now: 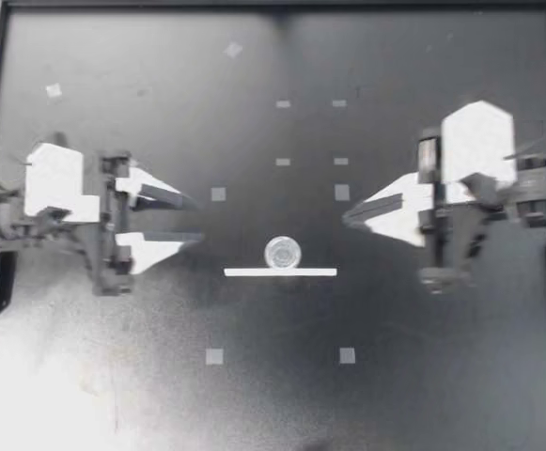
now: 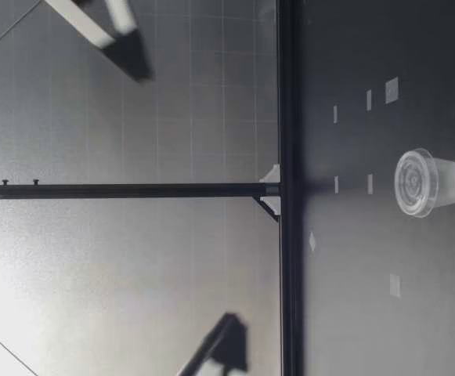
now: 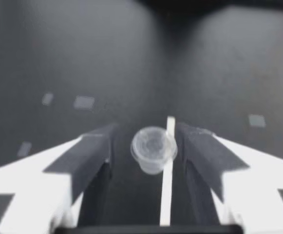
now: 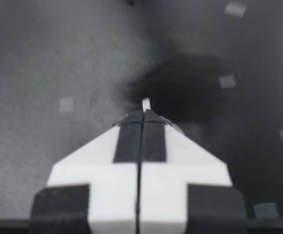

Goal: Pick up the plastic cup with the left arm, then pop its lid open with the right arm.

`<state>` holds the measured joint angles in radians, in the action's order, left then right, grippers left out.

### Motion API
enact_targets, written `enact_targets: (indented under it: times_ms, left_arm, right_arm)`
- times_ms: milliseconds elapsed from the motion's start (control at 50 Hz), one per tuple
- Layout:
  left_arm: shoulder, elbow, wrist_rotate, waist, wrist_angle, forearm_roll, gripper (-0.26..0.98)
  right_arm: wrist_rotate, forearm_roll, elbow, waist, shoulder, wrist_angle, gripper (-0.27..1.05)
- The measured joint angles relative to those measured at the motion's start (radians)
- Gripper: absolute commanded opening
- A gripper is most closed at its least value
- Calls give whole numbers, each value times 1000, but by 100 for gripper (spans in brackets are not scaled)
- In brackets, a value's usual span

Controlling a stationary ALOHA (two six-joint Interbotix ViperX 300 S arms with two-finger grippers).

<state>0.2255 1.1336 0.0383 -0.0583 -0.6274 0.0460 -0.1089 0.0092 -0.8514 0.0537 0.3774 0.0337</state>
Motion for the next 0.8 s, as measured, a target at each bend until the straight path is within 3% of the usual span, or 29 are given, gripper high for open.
enact_targets:
  times_ms: [420, 800]
  left_arm:
    - [-258, -95, 17, 21, -12, -14, 58]
    - [-368, -147, 9, 26, -11, -17, 60]
  right_arm:
    - [-74, 0, 58, 0, -262, -81, -3]
    - [-152, 0, 61, 0, -360, -130, -3]
